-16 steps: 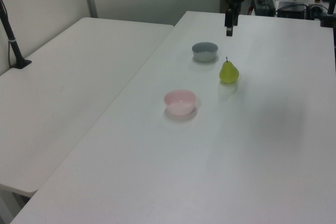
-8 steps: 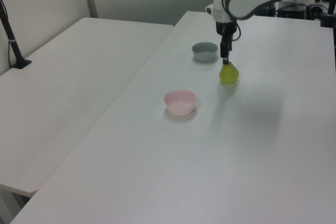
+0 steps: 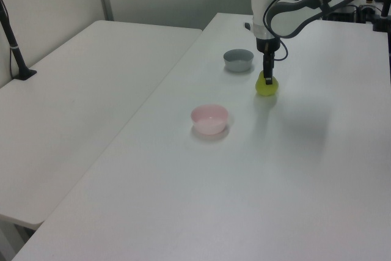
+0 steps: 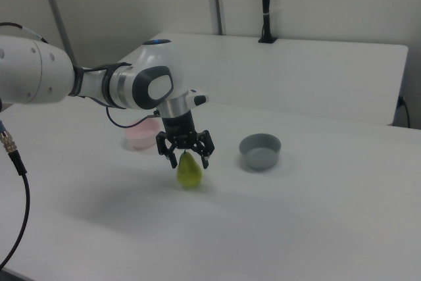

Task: Place the pear in the bowl
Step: 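Close the gripper around the pear, then lift the held pear up off the table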

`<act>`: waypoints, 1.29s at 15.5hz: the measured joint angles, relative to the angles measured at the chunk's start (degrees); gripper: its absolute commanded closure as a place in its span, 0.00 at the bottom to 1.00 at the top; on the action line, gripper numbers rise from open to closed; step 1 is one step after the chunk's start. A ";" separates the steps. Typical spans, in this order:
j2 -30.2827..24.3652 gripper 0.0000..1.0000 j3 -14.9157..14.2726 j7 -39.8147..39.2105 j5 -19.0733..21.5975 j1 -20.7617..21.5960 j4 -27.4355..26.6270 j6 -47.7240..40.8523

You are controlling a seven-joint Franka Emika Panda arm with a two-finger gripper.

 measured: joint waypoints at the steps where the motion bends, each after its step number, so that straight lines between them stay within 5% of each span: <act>1: 0.17 0.00 0.00 0.00 0.00 0.08 -0.06 0.00; 5: 1.75 0.05 0.00 0.00 0.00 0.58 -0.13 1.41; 7: 2.41 0.29 0.00 0.00 0.00 0.84 -0.13 2.23; 9: 2.52 0.65 0.00 -0.01 0.00 0.92 -0.13 2.25; 11: 2.38 0.85 0.00 -0.09 -0.01 0.99 -0.05 2.25; 20: -2.12 0.87 -1.53 -1.16 0.59 1.04 1.15 -1.36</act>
